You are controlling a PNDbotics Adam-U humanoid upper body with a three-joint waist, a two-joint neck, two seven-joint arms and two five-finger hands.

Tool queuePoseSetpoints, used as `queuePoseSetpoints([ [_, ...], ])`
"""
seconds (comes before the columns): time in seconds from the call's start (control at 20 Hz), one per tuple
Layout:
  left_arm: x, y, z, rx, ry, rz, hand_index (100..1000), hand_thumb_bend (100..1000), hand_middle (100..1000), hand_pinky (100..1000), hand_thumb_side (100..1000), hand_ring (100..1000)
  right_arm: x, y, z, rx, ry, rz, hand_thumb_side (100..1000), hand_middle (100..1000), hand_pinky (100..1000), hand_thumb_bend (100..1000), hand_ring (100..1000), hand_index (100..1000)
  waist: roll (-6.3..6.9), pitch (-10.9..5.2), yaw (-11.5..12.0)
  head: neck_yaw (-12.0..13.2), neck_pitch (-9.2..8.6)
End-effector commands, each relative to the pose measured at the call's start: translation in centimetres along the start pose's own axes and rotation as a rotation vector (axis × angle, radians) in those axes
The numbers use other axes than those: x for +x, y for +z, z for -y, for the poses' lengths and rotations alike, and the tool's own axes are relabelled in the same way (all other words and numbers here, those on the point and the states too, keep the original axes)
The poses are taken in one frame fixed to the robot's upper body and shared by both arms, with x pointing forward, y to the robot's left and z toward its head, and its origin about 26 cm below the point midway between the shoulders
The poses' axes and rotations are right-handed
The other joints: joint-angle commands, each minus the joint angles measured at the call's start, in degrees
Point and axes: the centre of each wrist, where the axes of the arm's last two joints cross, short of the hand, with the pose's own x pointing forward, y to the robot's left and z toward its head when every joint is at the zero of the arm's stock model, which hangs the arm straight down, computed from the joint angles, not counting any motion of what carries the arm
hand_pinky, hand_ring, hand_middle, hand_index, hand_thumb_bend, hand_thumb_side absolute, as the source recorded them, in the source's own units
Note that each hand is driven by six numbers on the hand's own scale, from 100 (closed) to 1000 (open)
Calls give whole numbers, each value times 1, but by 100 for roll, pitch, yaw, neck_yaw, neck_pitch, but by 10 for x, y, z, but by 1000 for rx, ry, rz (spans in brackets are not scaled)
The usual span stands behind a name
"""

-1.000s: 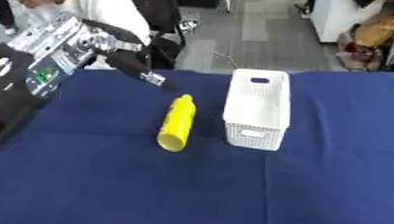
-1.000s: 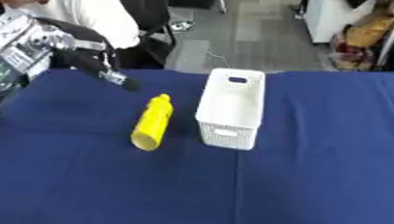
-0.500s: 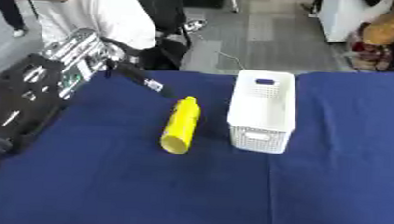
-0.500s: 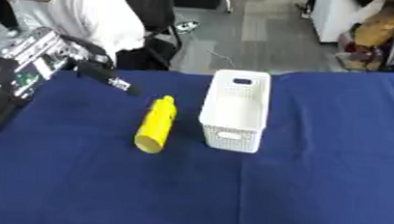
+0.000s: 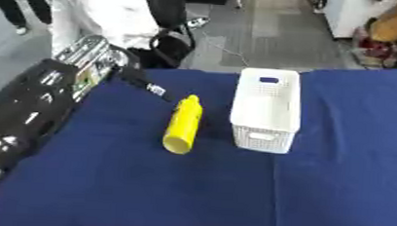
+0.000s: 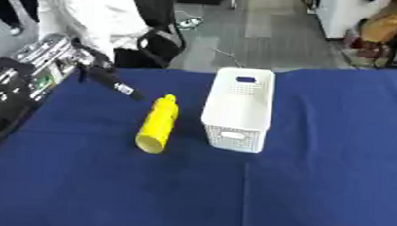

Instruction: Pick up objects on the table and place them in the box.

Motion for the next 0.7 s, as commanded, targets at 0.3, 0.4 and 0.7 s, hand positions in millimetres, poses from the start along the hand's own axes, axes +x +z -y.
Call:
queuePoseSetpoints([
  [0.3, -6, -4, -3, -2, -6, -48, 751, 966, 740, 565, 1000, 804, -1, -16, -6, -16, -16, 24, 1000, 321, 225, 100, 274, 441, 74, 22, -202, 227, -639],
  [0.4, -2, -9, 1, -16, -12, -44, 744, 966, 728, 552, 1000, 795, -2, -17, -8, -20, -22, 24, 1000, 321, 225, 100, 274, 441, 99, 32, -233, 226, -707],
  [0.7, 14, -24, 9, -53, -35, -65, 716, 951, 693, 513, 1000, 765, -4, -20, -11, -23, -38, 24, 1000, 321, 226, 100, 274, 442, 149, 44, -304, 308, -1006],
])
